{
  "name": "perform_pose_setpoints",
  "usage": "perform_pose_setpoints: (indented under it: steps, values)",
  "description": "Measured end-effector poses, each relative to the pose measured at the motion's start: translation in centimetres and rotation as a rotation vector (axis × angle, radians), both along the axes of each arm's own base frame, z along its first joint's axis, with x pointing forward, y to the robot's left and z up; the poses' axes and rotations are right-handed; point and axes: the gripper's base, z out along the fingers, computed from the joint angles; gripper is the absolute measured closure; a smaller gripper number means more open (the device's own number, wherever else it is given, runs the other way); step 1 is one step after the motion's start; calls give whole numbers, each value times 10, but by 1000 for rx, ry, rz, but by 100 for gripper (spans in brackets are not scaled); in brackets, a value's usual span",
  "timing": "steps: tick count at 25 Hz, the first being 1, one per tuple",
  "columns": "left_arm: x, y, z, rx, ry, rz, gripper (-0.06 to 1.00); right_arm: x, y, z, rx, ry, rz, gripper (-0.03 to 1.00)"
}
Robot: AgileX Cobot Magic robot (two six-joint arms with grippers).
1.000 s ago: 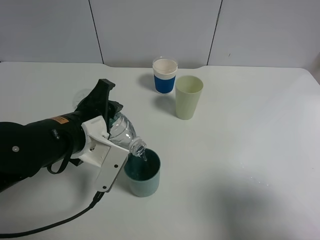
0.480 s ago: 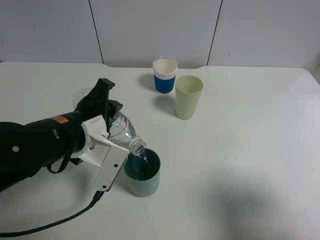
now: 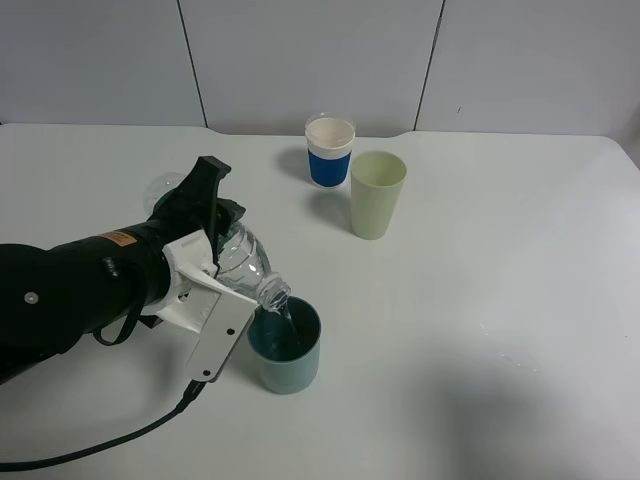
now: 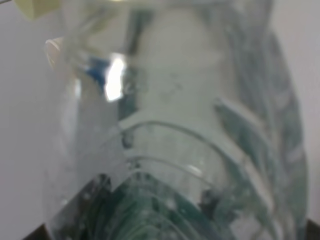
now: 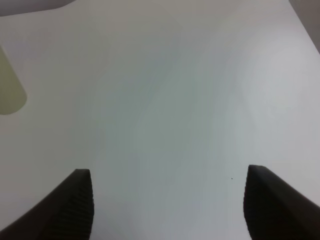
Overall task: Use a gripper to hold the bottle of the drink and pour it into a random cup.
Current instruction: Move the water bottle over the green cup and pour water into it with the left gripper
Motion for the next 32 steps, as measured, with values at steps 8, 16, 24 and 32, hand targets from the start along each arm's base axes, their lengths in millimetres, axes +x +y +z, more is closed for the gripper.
perform_pose_setpoints:
  steps: [8,16,24,32]
  values:
    - [0,0,0,5,-1,-3,45,0,0,0,0,0,0,33]
    - [0,0,0,6,-1,-3,45,0,0,0,0,0,0,33]
    - [0,0,1,11,-9,-1,45,0,0,0,0,0,0,33]
    - [1,1,1,11,-12,1,45,0,0,0,0,0,0,33]
